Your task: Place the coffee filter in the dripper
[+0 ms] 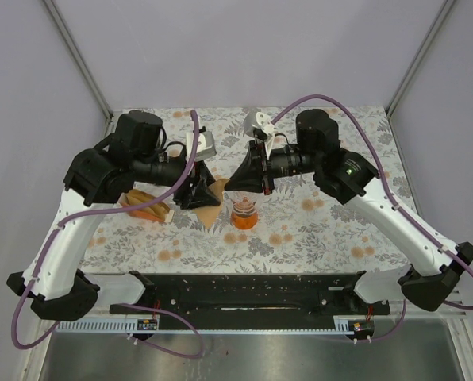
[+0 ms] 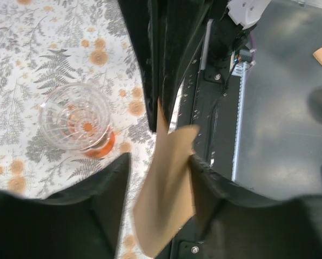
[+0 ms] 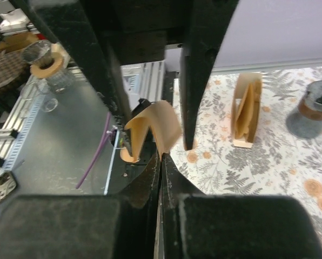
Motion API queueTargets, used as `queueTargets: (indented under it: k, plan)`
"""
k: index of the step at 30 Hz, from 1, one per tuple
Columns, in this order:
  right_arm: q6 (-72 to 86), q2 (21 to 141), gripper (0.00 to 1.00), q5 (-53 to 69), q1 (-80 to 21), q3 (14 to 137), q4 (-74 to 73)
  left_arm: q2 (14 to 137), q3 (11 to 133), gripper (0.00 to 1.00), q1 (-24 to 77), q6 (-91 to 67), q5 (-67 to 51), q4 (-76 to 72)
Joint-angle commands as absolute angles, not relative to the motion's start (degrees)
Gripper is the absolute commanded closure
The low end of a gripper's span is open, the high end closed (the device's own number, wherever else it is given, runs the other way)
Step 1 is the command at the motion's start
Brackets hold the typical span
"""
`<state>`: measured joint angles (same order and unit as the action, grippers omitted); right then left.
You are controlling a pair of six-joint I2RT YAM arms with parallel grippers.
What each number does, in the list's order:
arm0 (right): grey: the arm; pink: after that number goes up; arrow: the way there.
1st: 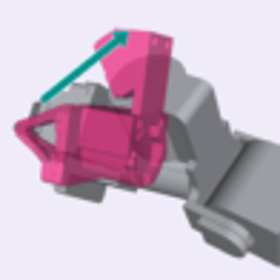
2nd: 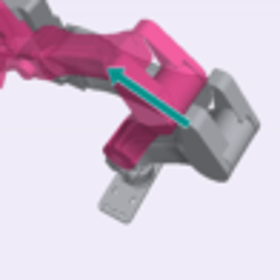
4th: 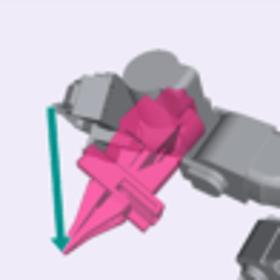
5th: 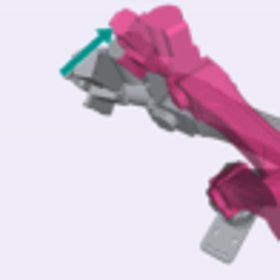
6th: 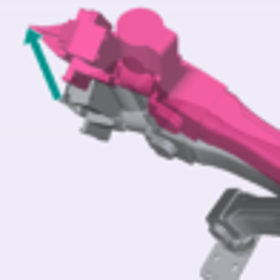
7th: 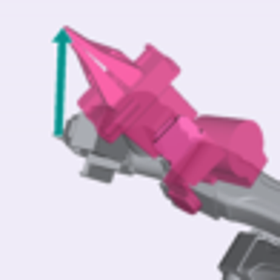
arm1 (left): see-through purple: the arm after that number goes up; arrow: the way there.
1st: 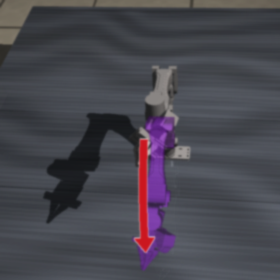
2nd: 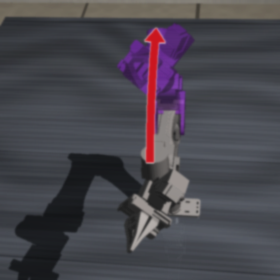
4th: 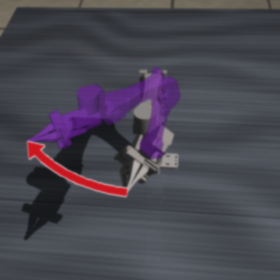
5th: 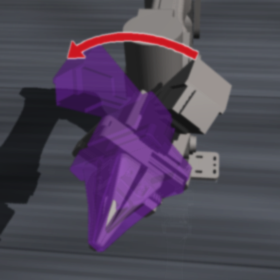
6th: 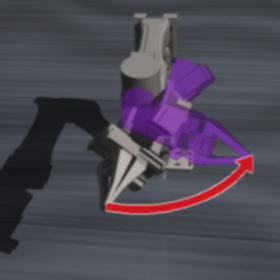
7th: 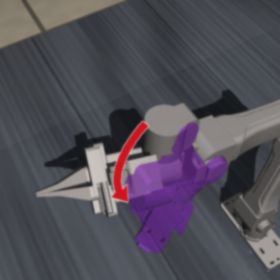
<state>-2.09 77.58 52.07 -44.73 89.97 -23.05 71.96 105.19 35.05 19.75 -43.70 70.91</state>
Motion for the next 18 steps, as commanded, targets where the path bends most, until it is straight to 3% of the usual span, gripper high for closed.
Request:
queueTargets:
  k: [1,4,7,13,18]
  plan:
    - [-3.96,71.20,1.00,43.00,-45.35,90.00,-24.17,68.65,102.58,0.35,35.33,17.41,-37.19,64.01]
    - [-2.12,69.26,1.00,36.41,-45.35,89.39,-25.57,67.33,101.43,0.20,35.33,16.35,-33.06,60.48]
    - [-0.35,68.90,1.00,26.05,-45.53,90.35,-30.21,67.24,104.49,0.12,35.33,15.38,-29.20,60.03]
    - [7.11,77.67,1.00,2.05,-49.47,101.93,-48.22,67.15,109.51,0.07,35.42,15.38,-21.19,59.85]
    - [6.68,80.42,1.00,4.21,-51.15,106.09,-48.61,67.94,109.51,0.10,36.30,15.12,-19.17,59.68]
